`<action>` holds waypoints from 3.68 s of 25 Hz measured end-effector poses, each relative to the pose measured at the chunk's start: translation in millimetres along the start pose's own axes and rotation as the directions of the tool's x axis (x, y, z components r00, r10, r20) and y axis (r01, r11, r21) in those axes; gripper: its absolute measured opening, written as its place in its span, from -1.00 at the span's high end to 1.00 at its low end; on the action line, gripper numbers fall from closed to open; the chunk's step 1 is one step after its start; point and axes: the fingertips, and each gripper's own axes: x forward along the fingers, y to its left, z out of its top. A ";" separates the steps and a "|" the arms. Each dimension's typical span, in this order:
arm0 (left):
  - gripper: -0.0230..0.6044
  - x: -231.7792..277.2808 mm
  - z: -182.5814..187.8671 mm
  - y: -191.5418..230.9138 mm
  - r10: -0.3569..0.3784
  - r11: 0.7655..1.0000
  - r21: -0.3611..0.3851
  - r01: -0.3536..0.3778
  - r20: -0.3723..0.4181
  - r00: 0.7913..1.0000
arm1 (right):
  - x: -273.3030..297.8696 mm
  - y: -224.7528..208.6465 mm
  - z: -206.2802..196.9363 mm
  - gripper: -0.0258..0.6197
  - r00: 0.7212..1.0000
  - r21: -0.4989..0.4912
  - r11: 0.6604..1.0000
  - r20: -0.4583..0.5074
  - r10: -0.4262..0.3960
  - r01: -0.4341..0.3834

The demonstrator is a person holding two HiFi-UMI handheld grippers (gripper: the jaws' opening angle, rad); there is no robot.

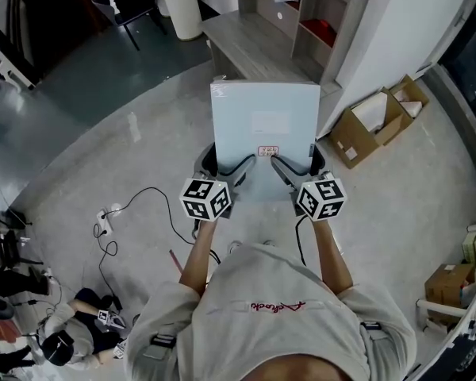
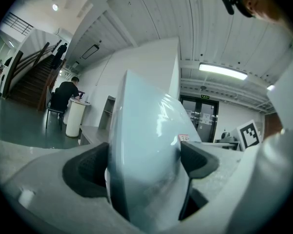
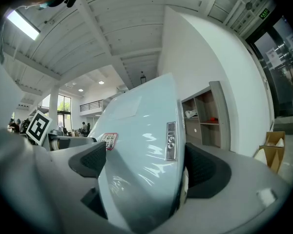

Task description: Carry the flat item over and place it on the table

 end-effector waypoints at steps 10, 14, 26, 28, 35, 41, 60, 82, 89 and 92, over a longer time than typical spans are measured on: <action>-0.57 17.9 -0.3 -23.4 0.036 0.999 0.005 -0.036 0.015 0.999 | -10.0 -27.0 8.5 -0.69 0.999 -0.013 0.999 0.005 0.038 -0.038; -0.57 24.4 -5.0 -34.0 0.057 0.998 0.007 -0.057 0.016 0.998 | -15.4 -39.2 6.5 -0.69 0.998 -0.006 0.998 0.002 0.059 -0.059; -0.57 40.3 -9.7 -49.6 0.099 0.995 0.012 -0.099 0.025 0.995 | -19.6 -62.8 6.2 -0.69 0.995 0.002 0.995 0.003 0.097 -0.097; -0.57 43.5 -8.8 -51.5 0.099 0.995 0.017 -0.100 0.027 0.995 | -19.8 -66.3 7.2 -0.69 0.995 0.004 0.995 0.006 0.099 -0.099; -0.57 55.9 -8.9 -46.1 0.104 0.994 0.018 -0.105 0.032 0.994 | -9.9 -76.1 7.0 -0.69 0.995 0.004 0.995 0.008 0.102 -0.102; -0.57 70.4 -4.4 -31.8 0.098 0.995 0.017 -0.099 0.034 0.995 | 8.4 -83.4 9.2 -0.69 0.995 0.002 0.995 0.011 0.095 -0.095; -0.57 180.3 46.7 81.7 0.039 0.999 0.000 -0.039 0.035 0.999 | 155.2 -131.7 43.7 -0.69 0.999 -0.007 0.999 0.002 0.034 -0.034; -0.57 289.9 121.2 231.3 -0.061 0.998 0.032 0.060 0.043 0.997 | 335.0 -159.9 88.4 -0.68 0.997 -0.019 0.998 0.056 -0.053 0.055; -0.57 302.4 123.6 251.3 -0.084 0.996 0.029 0.083 0.034 0.996 | 355.4 -162.3 87.0 -0.68 0.995 -0.017 0.997 0.056 -0.078 0.079; -0.57 308.2 125.3 253.2 -0.093 0.995 0.031 0.092 0.035 0.995 | 358.8 -165.9 89.0 -0.68 0.994 -0.019 0.996 0.060 -0.086 0.088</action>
